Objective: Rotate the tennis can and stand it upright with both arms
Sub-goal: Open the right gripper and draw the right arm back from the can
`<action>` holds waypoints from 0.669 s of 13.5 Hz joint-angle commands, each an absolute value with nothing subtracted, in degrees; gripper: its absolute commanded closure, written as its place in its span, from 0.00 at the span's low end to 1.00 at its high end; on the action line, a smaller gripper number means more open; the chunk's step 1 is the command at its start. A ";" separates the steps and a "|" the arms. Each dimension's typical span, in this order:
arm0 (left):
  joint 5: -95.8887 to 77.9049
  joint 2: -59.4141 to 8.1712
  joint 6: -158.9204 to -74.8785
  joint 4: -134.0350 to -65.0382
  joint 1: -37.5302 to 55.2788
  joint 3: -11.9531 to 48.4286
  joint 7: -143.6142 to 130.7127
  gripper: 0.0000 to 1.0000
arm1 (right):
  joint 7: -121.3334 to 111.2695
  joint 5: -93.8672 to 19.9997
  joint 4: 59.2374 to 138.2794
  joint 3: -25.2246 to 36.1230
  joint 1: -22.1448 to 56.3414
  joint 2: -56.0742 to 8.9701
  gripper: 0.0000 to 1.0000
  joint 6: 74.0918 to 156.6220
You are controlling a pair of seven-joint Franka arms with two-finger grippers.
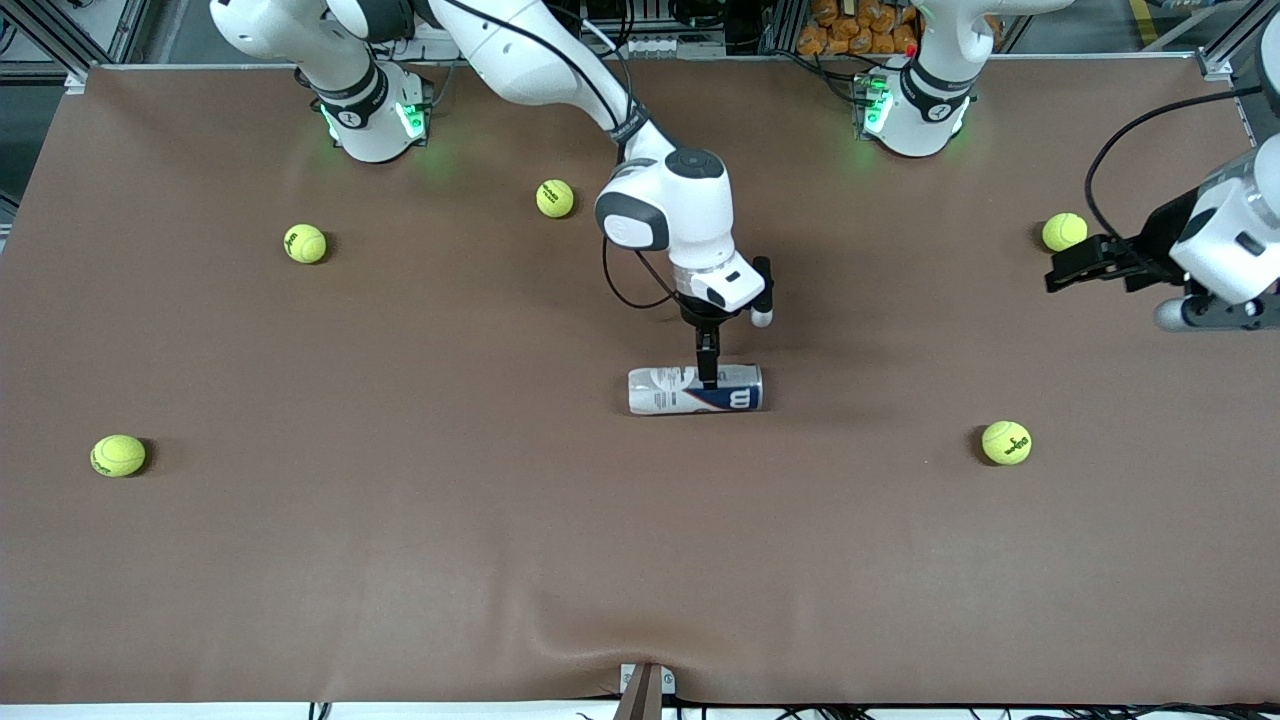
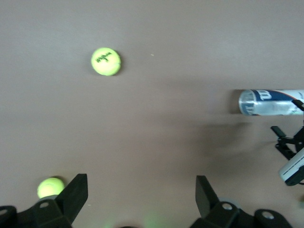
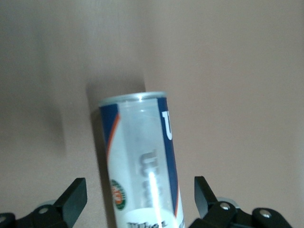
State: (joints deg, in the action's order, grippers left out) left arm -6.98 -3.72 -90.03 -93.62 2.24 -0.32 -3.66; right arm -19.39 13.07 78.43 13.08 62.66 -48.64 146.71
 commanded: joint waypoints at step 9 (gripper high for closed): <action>-22.05 -14.50 -92.37 -92.81 -1.32 -0.35 -3.08 0.00 | -20.48 2.47 79.28 12.74 47.06 -27.45 0.00 120.98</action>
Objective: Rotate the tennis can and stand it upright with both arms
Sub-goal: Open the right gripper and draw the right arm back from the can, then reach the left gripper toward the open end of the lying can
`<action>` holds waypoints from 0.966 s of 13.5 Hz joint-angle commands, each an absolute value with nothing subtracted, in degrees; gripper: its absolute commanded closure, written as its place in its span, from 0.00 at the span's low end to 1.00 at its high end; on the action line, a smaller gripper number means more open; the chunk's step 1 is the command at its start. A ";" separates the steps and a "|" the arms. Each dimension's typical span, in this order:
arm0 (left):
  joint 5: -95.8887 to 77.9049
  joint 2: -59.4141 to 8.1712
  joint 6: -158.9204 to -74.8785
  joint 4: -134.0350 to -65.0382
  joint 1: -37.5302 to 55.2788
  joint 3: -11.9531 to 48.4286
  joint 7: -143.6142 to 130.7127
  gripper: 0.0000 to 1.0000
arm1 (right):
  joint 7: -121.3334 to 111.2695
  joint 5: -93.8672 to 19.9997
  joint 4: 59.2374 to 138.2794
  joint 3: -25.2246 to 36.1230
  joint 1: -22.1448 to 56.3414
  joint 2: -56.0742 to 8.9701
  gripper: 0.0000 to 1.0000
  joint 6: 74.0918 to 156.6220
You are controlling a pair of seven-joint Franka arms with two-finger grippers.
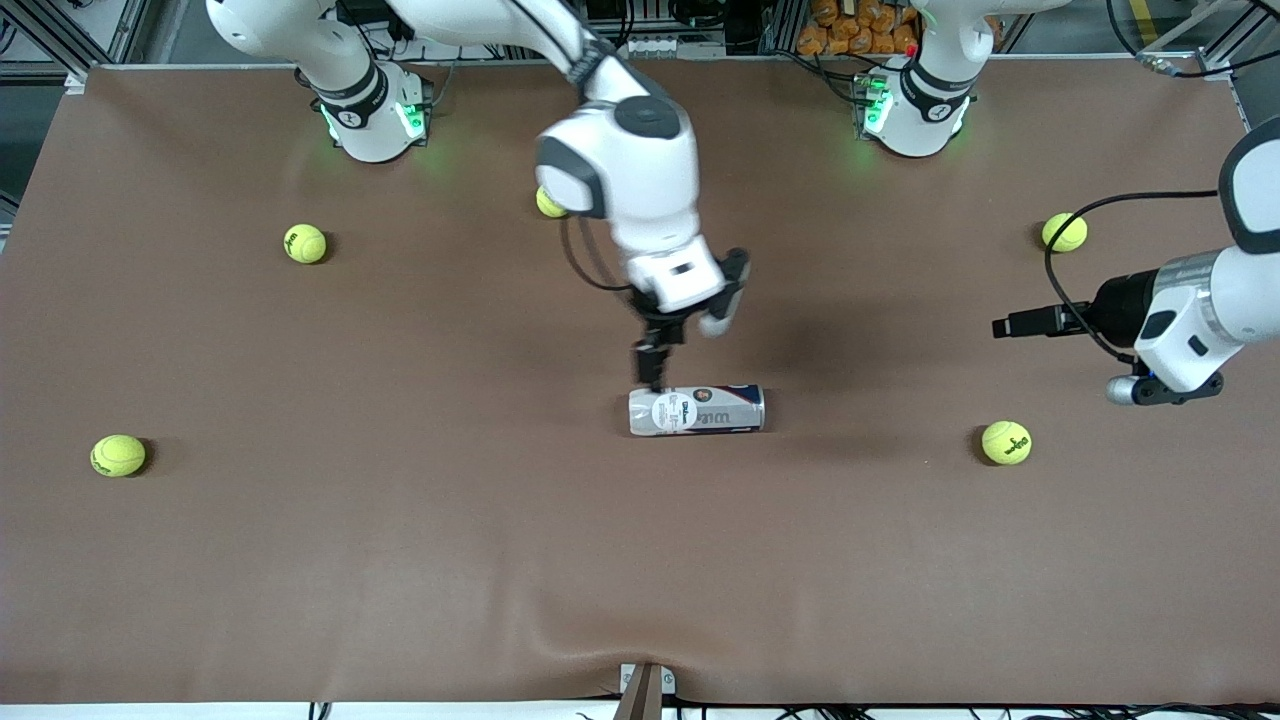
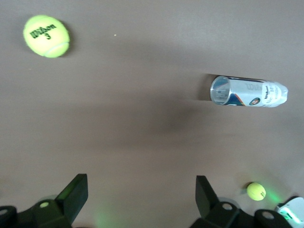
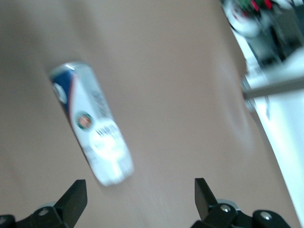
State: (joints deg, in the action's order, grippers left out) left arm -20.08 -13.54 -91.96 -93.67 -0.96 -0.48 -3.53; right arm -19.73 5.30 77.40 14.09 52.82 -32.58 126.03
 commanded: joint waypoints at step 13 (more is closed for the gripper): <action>-58.96 -27.69 -102.55 -104.83 -4.22 -0.18 17.91 0.00 | -18.26 -1.58 79.45 16.87 6.34 -11.60 0.00 90.81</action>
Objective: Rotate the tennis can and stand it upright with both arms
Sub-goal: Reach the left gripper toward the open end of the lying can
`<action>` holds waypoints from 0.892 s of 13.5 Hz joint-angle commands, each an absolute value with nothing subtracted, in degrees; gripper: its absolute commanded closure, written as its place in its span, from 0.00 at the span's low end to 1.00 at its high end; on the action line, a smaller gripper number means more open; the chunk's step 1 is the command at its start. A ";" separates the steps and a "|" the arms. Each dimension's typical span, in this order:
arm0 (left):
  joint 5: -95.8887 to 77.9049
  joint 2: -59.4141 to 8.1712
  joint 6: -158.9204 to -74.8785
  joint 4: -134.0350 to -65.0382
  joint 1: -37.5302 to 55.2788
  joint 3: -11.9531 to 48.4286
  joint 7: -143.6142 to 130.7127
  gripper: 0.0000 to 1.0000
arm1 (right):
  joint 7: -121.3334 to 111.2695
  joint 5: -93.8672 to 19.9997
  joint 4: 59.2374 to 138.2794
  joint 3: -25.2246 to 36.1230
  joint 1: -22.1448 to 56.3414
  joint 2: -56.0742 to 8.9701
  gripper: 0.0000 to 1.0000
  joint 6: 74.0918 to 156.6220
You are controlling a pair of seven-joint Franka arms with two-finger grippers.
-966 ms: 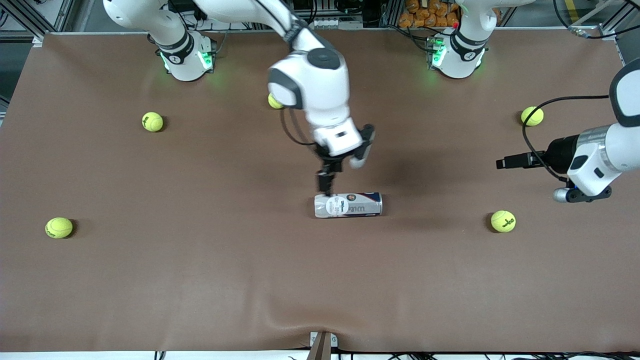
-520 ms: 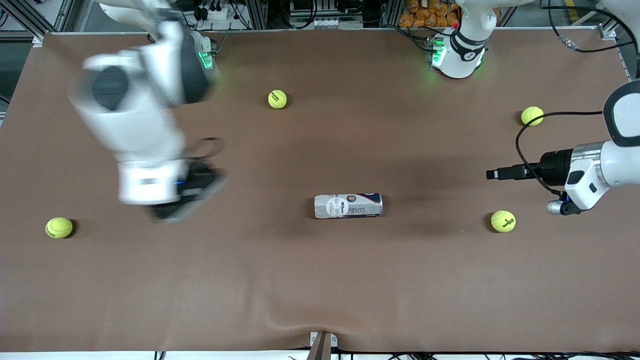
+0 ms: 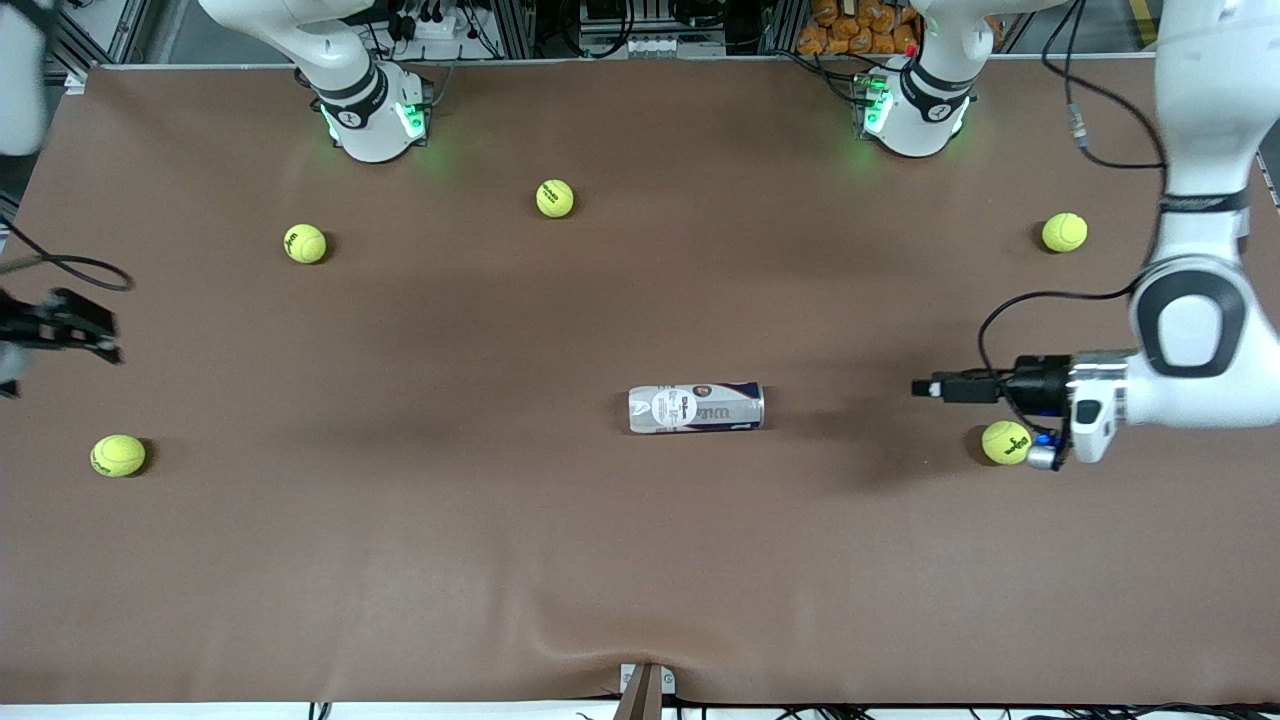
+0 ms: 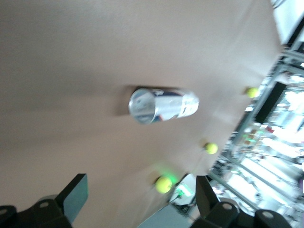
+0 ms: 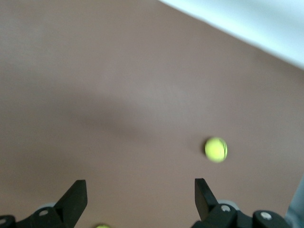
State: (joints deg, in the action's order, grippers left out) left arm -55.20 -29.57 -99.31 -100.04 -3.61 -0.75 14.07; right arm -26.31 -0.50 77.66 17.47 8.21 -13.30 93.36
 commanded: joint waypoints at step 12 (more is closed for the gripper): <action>-75.12 -22.31 -123.40 -119.97 -3.78 10.28 29.41 0.00 | -3.25 -2.20 97.45 16.79 5.89 6.75 0.00 90.53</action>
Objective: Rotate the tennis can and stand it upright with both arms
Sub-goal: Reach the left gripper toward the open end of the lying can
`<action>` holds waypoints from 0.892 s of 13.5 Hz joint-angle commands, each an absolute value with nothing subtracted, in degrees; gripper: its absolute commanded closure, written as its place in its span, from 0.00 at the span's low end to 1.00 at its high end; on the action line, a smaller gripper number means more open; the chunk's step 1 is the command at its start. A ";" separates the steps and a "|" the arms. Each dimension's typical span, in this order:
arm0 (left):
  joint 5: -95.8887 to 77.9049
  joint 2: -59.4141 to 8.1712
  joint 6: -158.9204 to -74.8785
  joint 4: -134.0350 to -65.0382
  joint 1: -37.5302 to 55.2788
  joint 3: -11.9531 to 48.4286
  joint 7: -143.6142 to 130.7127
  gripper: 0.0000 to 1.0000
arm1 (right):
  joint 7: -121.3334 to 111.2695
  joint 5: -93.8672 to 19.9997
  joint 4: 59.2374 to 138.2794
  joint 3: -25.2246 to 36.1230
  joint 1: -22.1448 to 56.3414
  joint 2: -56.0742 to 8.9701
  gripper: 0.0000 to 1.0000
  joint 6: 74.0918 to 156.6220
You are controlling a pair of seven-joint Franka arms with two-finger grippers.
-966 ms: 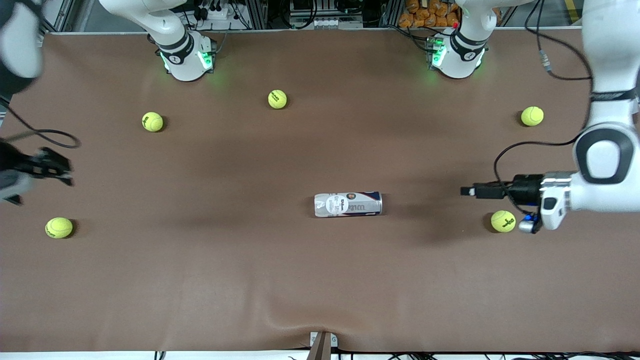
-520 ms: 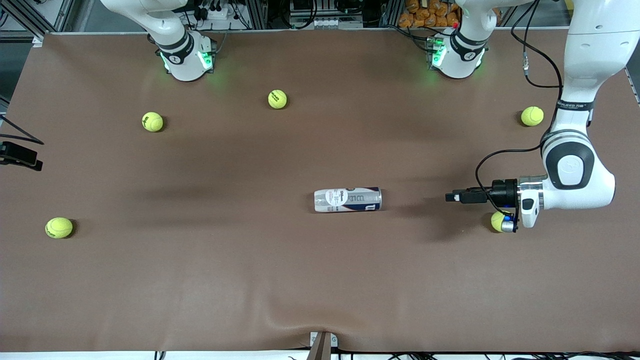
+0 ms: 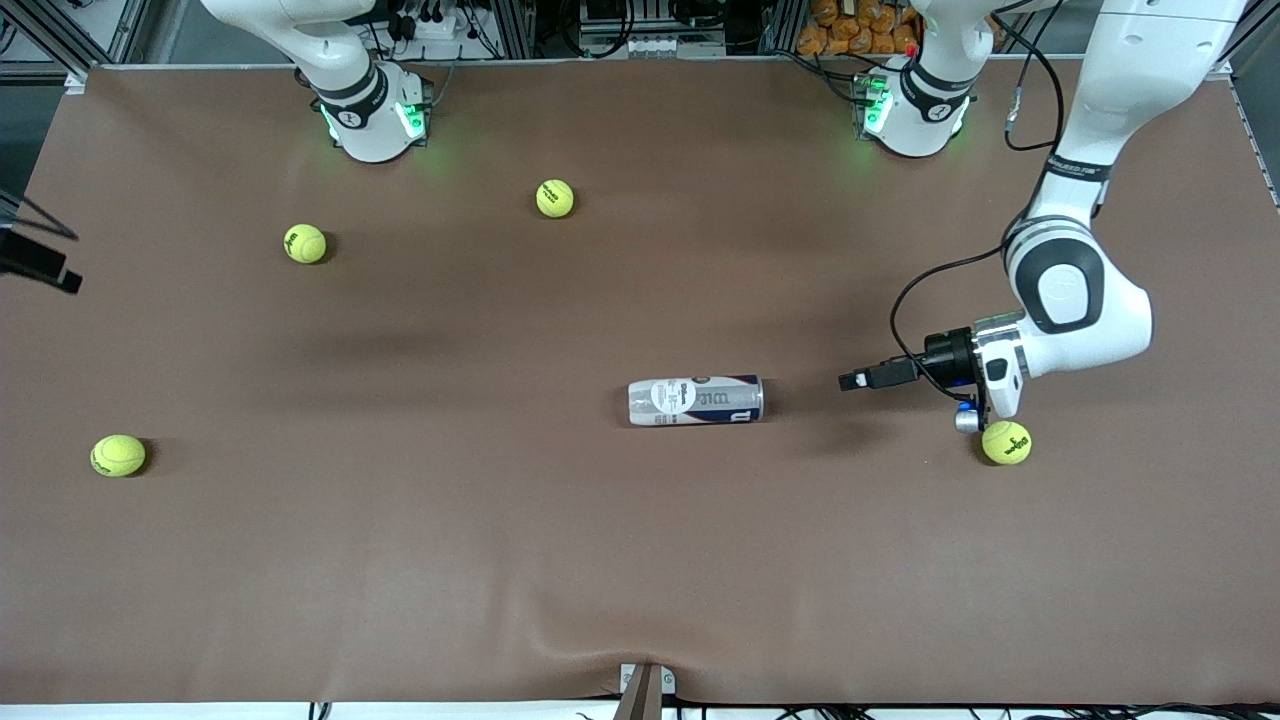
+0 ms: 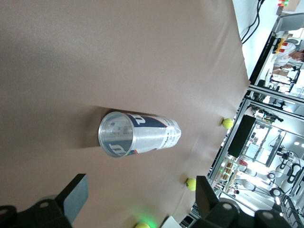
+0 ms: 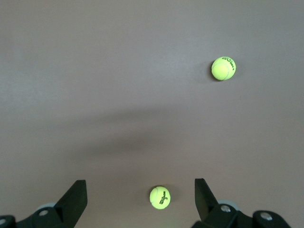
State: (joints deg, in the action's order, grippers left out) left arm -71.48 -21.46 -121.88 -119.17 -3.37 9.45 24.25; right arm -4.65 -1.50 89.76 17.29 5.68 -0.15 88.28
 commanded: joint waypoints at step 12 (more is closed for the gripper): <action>-82.18 -31.36 -131.13 -113.56 3.96 10.90 45.07 0.00 | -3.25 0.79 99.14 3.13 -2.50 12.39 0.00 88.77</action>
State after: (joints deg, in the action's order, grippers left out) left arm -80.35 -28.15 -130.84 -115.98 4.25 10.57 40.97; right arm -4.12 -0.29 97.20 10.31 3.99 10.45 88.42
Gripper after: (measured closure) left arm 0.000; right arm 0.000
